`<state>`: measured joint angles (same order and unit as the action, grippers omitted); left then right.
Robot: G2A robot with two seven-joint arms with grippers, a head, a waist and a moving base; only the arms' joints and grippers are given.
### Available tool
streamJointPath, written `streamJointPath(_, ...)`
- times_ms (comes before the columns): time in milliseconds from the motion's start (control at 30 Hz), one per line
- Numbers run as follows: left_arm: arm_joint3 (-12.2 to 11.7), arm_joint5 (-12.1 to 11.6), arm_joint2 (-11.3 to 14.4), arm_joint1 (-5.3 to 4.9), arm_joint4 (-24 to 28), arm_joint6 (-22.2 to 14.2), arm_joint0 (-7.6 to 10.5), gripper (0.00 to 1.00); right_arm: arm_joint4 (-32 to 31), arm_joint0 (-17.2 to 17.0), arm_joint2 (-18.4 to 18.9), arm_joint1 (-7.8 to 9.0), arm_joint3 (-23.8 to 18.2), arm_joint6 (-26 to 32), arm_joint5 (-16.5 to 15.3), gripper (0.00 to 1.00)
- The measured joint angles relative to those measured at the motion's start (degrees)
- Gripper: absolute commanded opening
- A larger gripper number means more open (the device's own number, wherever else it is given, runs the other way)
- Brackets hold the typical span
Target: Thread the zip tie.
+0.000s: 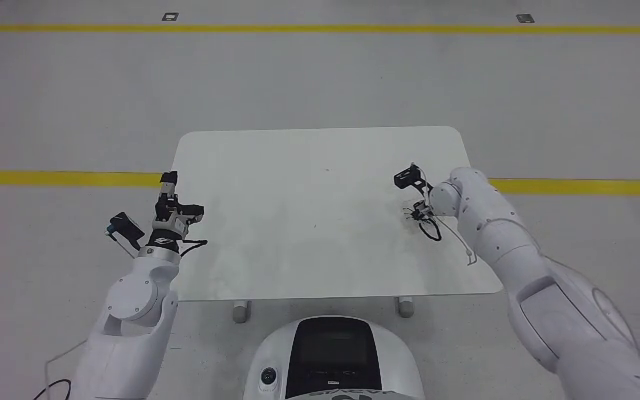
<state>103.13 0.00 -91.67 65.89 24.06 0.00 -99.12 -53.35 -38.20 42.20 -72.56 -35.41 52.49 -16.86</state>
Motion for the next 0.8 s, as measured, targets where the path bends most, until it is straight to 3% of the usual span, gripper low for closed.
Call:
streamJointPath(200,0.0,0.0,0.0,0.00,0.0,0.0,0.00,1.00,-0.5,0.5,-0.3,-0.60,1.3,-0.4,0.1,0.16)
streamJointPath(467,0.0,0.0,0.0,0.00,0.0,0.0,0.00,1.00,-1.0,0.9,-0.5,-1.23,2.8,-0.8,0.3,0.06)
streamJointPath(800,0.0,0.0,0.0,0.00,0.0,0.0,0.00,1.00,-1.5,1.4,-0.3,-1.71,4.0,-1.3,0.3,0.09)
